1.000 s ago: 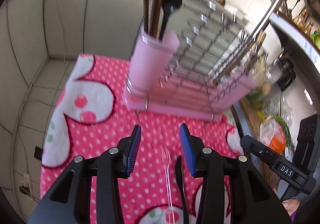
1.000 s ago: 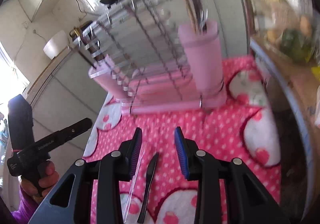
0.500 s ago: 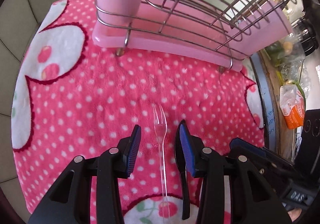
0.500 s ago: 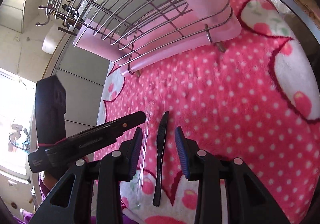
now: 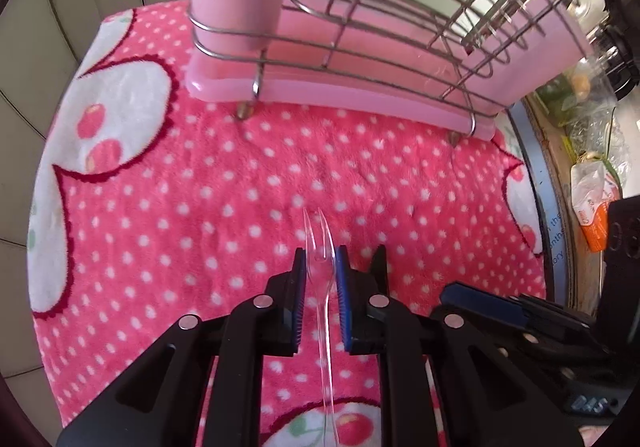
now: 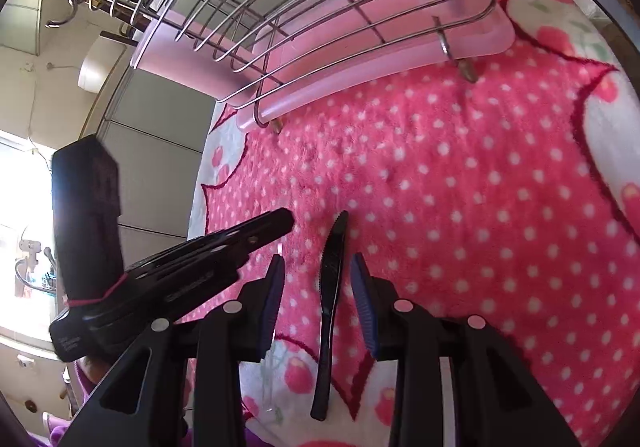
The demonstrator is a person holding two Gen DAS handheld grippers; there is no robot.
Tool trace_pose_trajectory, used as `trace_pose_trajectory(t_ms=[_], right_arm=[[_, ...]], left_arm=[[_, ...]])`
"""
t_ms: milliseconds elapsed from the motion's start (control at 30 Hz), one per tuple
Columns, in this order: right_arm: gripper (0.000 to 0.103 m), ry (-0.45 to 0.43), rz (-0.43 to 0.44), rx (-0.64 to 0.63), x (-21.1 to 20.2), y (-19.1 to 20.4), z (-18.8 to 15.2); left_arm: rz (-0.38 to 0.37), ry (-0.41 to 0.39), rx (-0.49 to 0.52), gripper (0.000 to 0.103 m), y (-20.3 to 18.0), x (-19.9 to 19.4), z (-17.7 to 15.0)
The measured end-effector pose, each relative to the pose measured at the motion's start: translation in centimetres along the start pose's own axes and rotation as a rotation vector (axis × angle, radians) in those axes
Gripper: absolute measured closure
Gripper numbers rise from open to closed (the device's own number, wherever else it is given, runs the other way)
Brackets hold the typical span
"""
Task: Organize utensils
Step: 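Grasp the clear plastic fork with the left tool while the right grasps a dark knife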
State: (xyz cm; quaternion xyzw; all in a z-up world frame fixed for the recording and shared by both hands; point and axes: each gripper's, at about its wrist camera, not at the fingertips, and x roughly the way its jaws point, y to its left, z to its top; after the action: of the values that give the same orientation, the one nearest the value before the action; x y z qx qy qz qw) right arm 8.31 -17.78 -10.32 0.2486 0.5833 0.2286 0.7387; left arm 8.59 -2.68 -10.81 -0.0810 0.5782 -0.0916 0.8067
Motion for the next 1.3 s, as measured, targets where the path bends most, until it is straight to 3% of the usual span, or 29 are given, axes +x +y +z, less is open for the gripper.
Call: trace_pose_trajectory(t_ms=[333,500,600,633,767,1000,1300], right_arm=[[0.068,0.073,-0.120,-0.013,4.7,1.2,1.2],[0.069,0.066,-0.161,-0.044,5.9,1.9,1.6],[0.084,0.072,-0.177,-0.058,6.8,2.2,1.7],[0.096,0.074,-0.176,-0.058,6.8,2.1,1.6],[0.101,0.054,-0.140,-0.052,6.9,2.2,1.3],[0.101,-0.046,-0.084,-0.087,2.6,2.3,0.4],[0.101,-0.323,-0.007,-0.167,-5.5,3.7,0.3]], left_arm=[[-0.067,-0.086,-0.043,0.089,3.5,-3.9,-0.6],[-0.080,-0.101,-0.042,0.089,3.8,-4.9,-0.4],[-0.082,-0.107,-0.041,0.089,4.2,-5.3,-0.7],[-0.082,-0.112,-0.043,0.089,4.4,-5.4,-0.7],[-0.082,-0.131,-0.046,0.089,4.9,-6.0,-0.9],[-0.100,-0.198,-0.050,0.089,5.4,-8.1,-0.9],[-0.121,-0.380,-0.047,0.089,5.4,-13.5,0.2]])
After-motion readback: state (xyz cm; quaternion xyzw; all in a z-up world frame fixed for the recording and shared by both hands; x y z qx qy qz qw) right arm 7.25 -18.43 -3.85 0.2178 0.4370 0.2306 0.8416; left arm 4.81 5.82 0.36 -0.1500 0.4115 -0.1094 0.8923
